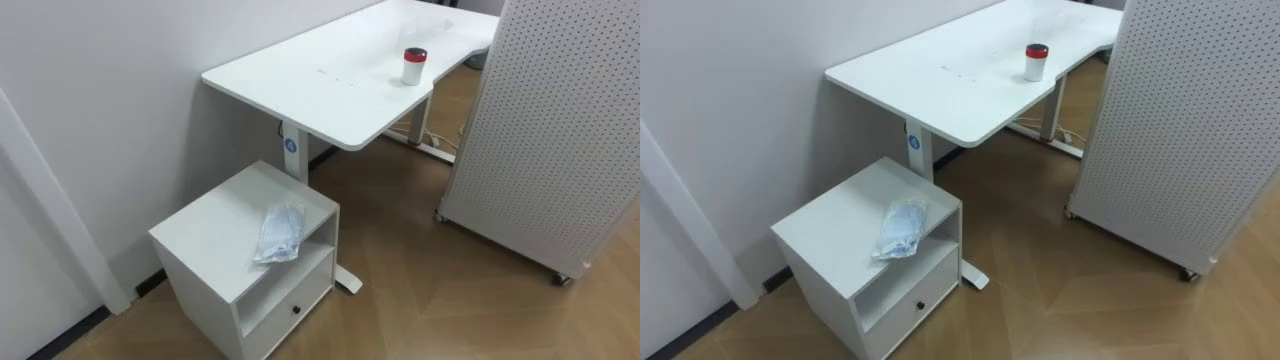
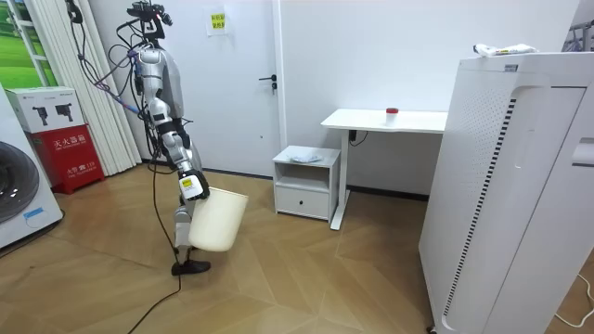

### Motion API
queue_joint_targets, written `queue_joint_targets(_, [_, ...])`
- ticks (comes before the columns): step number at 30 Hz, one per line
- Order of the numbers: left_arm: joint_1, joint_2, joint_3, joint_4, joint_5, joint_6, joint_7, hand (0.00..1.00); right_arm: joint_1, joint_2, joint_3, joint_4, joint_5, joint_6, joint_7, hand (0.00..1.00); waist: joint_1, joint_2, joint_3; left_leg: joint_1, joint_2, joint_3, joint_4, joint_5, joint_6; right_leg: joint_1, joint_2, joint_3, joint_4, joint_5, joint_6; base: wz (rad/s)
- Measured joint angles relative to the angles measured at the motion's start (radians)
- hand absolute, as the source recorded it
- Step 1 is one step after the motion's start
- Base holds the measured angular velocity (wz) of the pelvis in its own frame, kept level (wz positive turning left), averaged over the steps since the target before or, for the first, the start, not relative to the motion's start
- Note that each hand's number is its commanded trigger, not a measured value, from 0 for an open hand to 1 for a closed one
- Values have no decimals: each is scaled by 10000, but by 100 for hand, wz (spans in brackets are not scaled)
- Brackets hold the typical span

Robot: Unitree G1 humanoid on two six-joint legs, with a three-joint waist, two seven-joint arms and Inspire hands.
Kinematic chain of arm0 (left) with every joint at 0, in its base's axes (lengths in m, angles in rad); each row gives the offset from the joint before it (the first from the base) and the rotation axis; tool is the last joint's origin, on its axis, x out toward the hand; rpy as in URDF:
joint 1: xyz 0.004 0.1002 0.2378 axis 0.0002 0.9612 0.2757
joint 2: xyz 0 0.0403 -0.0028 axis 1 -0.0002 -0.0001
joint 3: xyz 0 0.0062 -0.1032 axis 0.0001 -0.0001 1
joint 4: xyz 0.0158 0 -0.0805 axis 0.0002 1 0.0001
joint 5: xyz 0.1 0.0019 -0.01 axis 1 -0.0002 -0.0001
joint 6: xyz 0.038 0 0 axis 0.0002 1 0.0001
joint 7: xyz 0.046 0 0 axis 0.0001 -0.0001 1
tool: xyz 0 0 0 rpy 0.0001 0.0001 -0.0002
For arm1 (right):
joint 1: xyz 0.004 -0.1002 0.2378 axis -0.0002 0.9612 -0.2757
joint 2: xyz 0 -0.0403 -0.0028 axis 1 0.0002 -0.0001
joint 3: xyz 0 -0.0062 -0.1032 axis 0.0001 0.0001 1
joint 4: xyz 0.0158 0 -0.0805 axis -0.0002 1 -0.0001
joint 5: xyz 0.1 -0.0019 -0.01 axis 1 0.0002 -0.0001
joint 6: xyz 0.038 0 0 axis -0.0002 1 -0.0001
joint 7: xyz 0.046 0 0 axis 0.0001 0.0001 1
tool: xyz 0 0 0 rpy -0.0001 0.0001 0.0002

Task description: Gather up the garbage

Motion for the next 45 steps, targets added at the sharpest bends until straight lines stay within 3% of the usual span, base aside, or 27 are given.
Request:
queue_joint_targets(8, [68,-8,1,256,14,59,-248,0,14,6,-33,62,-17,-25,87,100,0,65,32,208,0,-32,-57,-2,-2,225,7,50,-10,0,0,0])
queue_joint_targets(25, [9,-19,41,481,19,7,-442,0,-17,14,-67,39,-19,-44,220,100,5,-47,-2,-181,32,-45,545,-234,30,-38,-2,-13,283,-153,1,0])
queue_joint_targets(28, [-4,-14,239,531,22,4,-437,0,-61,20,-151,106,-32,-29,305,100,6,-56,21,-420,104,-169,1479,-697,-33,-283,-8,-88,1094,-679,-53,7])
queue_joint_targets(30, [0,19,307,530,17,13,-419,0,-188,18,-139,118,-100,-25,392,100,48,-79,32,-836,228,-143,2658,-1150,-155,-741,-25,-72,2243,-1325,-153,-2])
queue_joint_targets(32, [-14,92,305,506,16,34,-434,0,-262,22,-119,116,-181,-41,477,100,65,-180,34,-1386,357,52,3856,-1288,-304,-1028,-69,-118,2920,-1833,-329,5])
queue_joint_targets(33, [26,123,307,482,15,46,-436,0,-259,9,-134,120,-194,-46,492,100,97,-209,41,-1694,600,325,4683,-1282,-313,-1003,-66,-148,3074,-2009,-403,10])
queue_joint_targets(35, [183,129,293,415,16,63,-436,0,-276,-4,-73,121,-185,-44,486,100,194,-188,33,-1814,863,502,5297,-1248,-370,-828,14,-157,3229,-2159,-526,-7])
queue_joint_targets(37, [281,100,299,430,30,163,-443,0,-142,-36,-19,82,-164,-71,472,100,248,-219,44,-1897,923,539,5597,-1073,-646,-658,34,-135,3179,-2203,-594,3])
queue_joint_targets(38, [291,86,295,431,27,218,-438,0,-78,-73,-6,60,-29,-49,459,100,291,-239,43,-2216,903,556,6012,-773,-785,-600,33,1,3171,-2228,-594,20])
queue_joint_targets(40, [326,76,233,431,5,219,-425,0,-81,-115,-8,96,82,-29,392,100,286,-290,48,-2687,680,540,5447,-858,-719,-616,-18,393,3093,-2271,-634,23])
queue_joint_targets(41, [348,78,142,413,0,212,-404,0,-80,-140,-11,139,166,-28,346,100,286,-327,22,-3176,565,524,4563,-806,-749,-595,-108,422,2970,-2270,-592,7])
queue_joint_targets(42, [445,69,94,401,-96,209,-322,0,-113,-153,-1,252,203,-31,288,100,440,-359,9,-3577,446,534,3393,-503,-884,-593,-209,543,2823,-2272,-474,-9])
queue_joint_targets(43, [500,63,95,401,-109,213,-283,0,-121,-154,12,302,203,-31,269,100,537,-368,5,-3706,433,523,3025,-84,-788,-549,-252,627,2755,-2288,-424,-43])
queue_joint_targets(44, [699,62,96,397,-154,218,-241,0,-115,-167,165,342,189,-11,260,100,640,-375,-6,-3814,354,462,2406,726,-767,-356,-420,727,2564,-2283,-317,-43])
queue_joint_targets(45, [766,59,94,396,-234,220,-241,0,-105,-161,190,329,171,-12,263,100,609,-368,-37,-3755,319,486,2292,1203,-534,-216,-447,789,2331,-2307,-195,-37])
